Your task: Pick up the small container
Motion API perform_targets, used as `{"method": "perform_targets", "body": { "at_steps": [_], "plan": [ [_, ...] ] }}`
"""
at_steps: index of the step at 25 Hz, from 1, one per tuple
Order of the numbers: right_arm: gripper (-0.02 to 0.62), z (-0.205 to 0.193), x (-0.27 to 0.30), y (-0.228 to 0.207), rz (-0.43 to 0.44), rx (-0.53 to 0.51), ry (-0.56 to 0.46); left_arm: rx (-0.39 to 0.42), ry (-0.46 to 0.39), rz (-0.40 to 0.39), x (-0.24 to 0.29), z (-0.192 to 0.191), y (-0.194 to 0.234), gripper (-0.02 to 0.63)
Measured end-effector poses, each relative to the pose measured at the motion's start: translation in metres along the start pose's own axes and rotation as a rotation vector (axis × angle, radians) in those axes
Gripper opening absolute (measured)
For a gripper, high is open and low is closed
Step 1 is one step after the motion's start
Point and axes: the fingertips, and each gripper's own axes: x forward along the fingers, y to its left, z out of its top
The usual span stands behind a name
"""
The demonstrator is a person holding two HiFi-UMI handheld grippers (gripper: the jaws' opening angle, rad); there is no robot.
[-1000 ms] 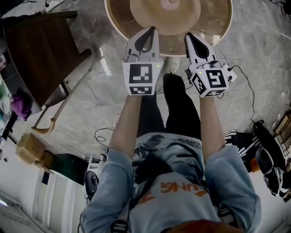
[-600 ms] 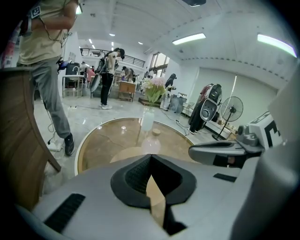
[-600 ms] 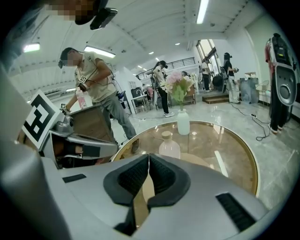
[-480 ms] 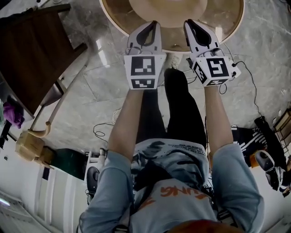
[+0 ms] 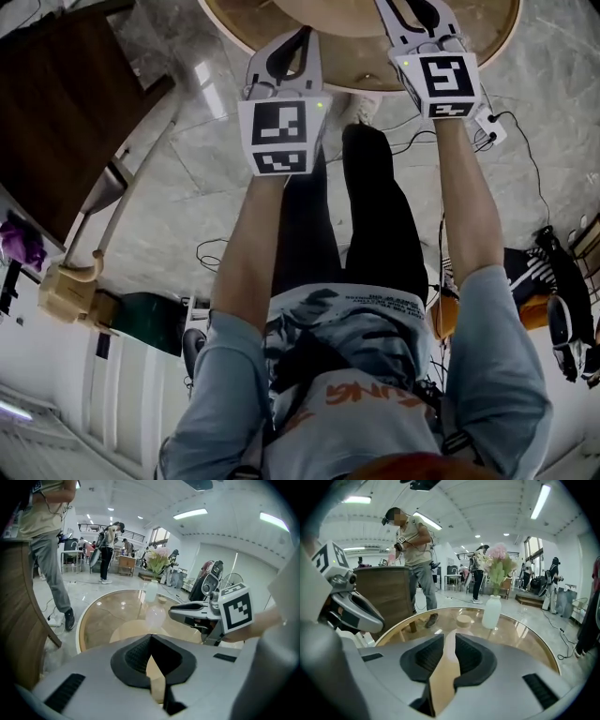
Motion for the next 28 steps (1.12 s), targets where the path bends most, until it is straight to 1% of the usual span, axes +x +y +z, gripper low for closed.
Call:
{"method": "perform_targets", "body": {
  "at_steps": [5, 8, 14, 17, 20, 25, 28],
  "plan": [
    [0.098, -0.001, 0.021, -0.024, -0.042, 0.041, -0.017, -0.017, 0.014, 0.001, 0.009, -0.004, 0.005, 0.023],
    [0.114, -0.002, 0.030, -0.028, -0.045, 0.040, -0.015, -0.022, 0.024, -0.006, 0.013, -0.006, 0.007, 0.023],
    [0.146, 0.003, 0.039, -0.036, -0.045, 0.057, -0.049, -0.028, 0.037, -0.014, 0.020, -0.005, 0.010, 0.023],
    [0.184, 0.005, 0.045, -0.037, -0.040, 0.049, -0.047, -0.021, 0.047, -0.030, 0.023, -0.005, 0.009, 0.023],
    [0.186, 0.008, 0.053, -0.036, -0.035, 0.041, -0.058, -0.021, 0.050, -0.028, 0.025, -0.004, 0.015, 0.023],
    [0.184, 0.010, 0.059, -0.037, -0.055, 0.056, -0.095, -0.031, 0.059, -0.028, 0.028, -0.007, 0.018, 0.023],
    [0.186, 0.008, 0.058, -0.038, -0.061, 0.092, -0.135, -0.042, 0.068, -0.028, 0.028, -0.012, 0.019, 0.023]
  ]
}}
